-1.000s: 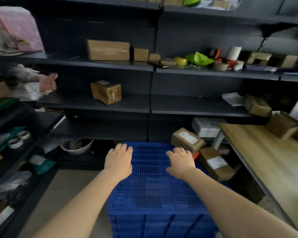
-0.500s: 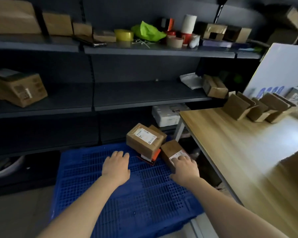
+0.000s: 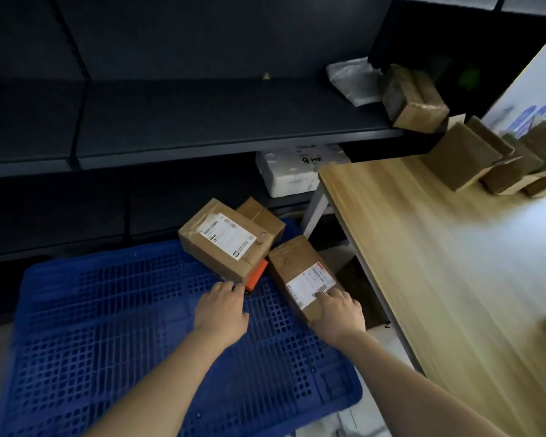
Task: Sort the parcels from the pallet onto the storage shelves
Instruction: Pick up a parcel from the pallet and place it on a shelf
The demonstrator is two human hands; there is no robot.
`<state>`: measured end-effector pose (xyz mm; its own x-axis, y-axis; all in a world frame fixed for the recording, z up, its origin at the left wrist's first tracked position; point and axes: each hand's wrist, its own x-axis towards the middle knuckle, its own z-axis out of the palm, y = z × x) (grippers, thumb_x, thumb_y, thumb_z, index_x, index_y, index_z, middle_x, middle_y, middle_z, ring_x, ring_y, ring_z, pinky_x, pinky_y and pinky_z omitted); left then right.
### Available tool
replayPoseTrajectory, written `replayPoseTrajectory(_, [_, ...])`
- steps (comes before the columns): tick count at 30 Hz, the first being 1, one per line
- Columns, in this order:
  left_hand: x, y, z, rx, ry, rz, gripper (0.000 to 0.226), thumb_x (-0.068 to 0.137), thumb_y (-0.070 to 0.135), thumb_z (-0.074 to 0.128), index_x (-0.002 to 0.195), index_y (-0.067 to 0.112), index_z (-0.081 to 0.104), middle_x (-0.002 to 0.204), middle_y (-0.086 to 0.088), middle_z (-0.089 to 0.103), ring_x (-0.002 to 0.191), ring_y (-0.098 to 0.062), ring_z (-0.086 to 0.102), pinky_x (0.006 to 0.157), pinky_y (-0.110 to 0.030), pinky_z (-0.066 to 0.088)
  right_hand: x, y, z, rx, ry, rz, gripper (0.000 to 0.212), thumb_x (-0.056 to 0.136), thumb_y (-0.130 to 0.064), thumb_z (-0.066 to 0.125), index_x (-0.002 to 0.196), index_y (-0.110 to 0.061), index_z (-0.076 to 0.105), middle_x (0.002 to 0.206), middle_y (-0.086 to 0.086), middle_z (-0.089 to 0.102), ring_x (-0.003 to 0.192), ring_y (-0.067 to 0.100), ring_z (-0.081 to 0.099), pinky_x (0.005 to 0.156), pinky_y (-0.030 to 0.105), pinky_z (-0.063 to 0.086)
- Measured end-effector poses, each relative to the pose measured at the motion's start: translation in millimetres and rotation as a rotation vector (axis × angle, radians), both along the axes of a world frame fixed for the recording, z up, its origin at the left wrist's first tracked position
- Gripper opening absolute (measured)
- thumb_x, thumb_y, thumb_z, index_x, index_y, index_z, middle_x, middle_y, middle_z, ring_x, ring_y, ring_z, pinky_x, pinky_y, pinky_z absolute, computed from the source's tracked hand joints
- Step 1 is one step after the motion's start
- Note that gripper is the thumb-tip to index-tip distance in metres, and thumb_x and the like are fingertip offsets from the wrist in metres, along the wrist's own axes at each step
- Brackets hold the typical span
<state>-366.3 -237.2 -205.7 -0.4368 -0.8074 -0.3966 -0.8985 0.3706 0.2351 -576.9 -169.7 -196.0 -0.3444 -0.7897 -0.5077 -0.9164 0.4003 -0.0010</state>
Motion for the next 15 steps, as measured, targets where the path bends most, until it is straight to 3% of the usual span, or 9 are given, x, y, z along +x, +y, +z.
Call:
replayPoseTrajectory(5, [-59.1,1.2,-58.3,0.107,0.019,0.045,0.059,0.097,0.040,0.048,0.148,0.016,0.030,0.147,-0.002,0.038,0.136,-0.021,0.033,0.104,-0.035,0.040,-48.4,-18.0,-52.6,0.036,-0.057,-0.063,0.070,0.081,-0.043,0.068,0.143,-0.029,0.039,0.145,0.003,0.042,0.137,0.025,0.035,0.113,0.045,0.028])
replayPoseTrajectory(10, [-118.0,0.1,-112.2,0.239,0.050,0.106,0.063,0.097,0.043,0.048,0.148,0.013,0.029,0.148,-0.005,0.038,0.137,-0.022,0.034,0.105,-0.035,0.041,-89.8,-32.1,-106.9,-0.051,-0.128,-0.200,0.077,0.085,-0.046,0.066,0.148,-0.026,0.026,0.147,0.003,0.037,0.139,0.025,0.032,0.113,0.045,0.029])
replayPoseTrajectory(13, [-144.4,0.2,-139.3,0.396,0.152,0.265,0.062,0.094,0.044,0.053,0.144,0.013,0.033,0.143,-0.007,0.045,0.129,-0.023,0.045,0.099,-0.034,0.045,-101.1,-36.7,-137.2,-0.089,-0.222,-0.340,0.086,0.088,-0.051,0.062,0.153,-0.018,0.016,0.150,0.009,0.036,0.140,0.029,0.034,0.111,0.046,0.033])
replayPoseTrajectory(15, [-155.2,0.8,-152.3,0.554,0.304,0.442,0.063,0.092,0.043,0.057,0.144,0.016,0.033,0.142,-0.004,0.048,0.124,-0.021,0.051,0.093,-0.028,0.046,-103.8,-34.5,-152.7,-0.112,-0.309,-0.424,0.085,0.087,-0.057,0.059,0.151,-0.017,0.022,0.144,0.009,0.045,0.133,0.030,0.044,0.106,0.046,0.041])
